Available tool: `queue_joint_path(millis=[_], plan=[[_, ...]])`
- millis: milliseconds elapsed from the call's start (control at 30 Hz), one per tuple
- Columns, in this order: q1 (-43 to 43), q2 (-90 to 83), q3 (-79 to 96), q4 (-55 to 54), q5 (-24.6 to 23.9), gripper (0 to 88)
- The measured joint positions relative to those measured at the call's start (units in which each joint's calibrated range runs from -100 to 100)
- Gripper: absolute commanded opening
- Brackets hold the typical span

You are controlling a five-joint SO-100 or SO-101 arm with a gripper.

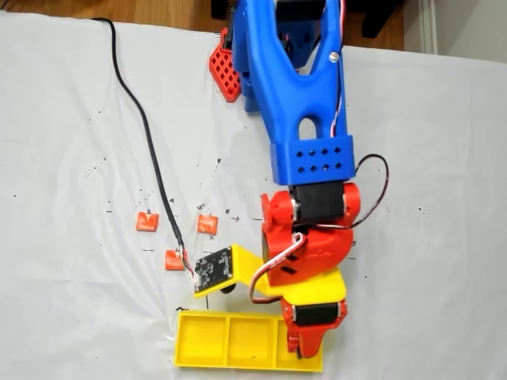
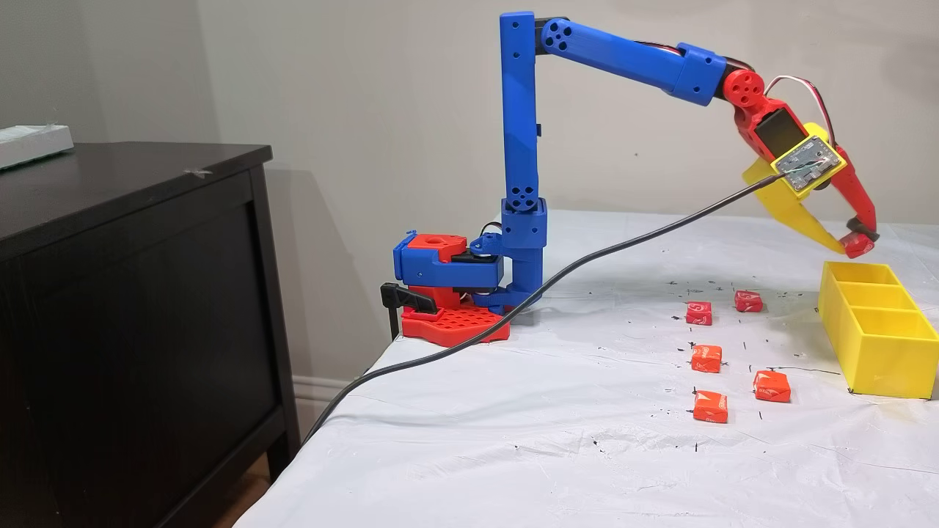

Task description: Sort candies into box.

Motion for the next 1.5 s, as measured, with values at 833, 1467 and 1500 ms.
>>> queue_joint_path(millis=[833,1467,1500], plan=[[0.0,2.6,-0.4,1.6,0.5,20.9],[0.0,2.6,-1.6,5.5,0.4,6.2],[0.0,2.5,-2.2,6.3,0.3,3.2]])
